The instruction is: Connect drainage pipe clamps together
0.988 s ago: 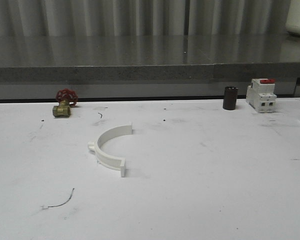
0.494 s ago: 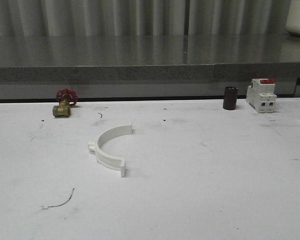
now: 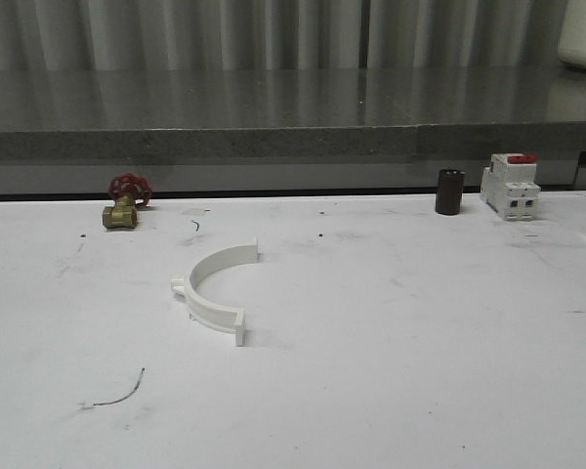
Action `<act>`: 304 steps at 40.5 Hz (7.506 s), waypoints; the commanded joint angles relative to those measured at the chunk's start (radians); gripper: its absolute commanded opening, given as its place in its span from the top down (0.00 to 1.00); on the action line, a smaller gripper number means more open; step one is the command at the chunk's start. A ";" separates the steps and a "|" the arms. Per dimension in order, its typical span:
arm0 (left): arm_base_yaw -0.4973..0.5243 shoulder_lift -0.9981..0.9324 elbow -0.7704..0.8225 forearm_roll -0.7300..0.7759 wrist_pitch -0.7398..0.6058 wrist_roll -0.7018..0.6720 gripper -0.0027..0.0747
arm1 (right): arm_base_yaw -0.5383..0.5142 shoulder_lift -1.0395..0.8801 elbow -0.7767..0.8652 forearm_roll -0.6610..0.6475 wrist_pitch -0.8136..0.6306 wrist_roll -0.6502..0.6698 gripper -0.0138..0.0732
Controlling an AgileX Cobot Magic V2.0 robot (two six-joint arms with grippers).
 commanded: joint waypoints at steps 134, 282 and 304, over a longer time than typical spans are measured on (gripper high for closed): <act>-0.002 0.008 -0.027 0.010 -0.072 -0.007 0.99 | -0.198 1.607 -1.073 -0.104 0.571 0.009 0.73; -0.002 0.008 -0.027 0.006 -0.074 -0.007 0.99 | 0.585 1.747 -1.222 -0.072 0.460 0.661 0.58; -0.002 0.008 -0.027 0.006 -0.074 -0.007 0.99 | 0.585 1.728 -1.222 -0.072 0.443 0.704 0.38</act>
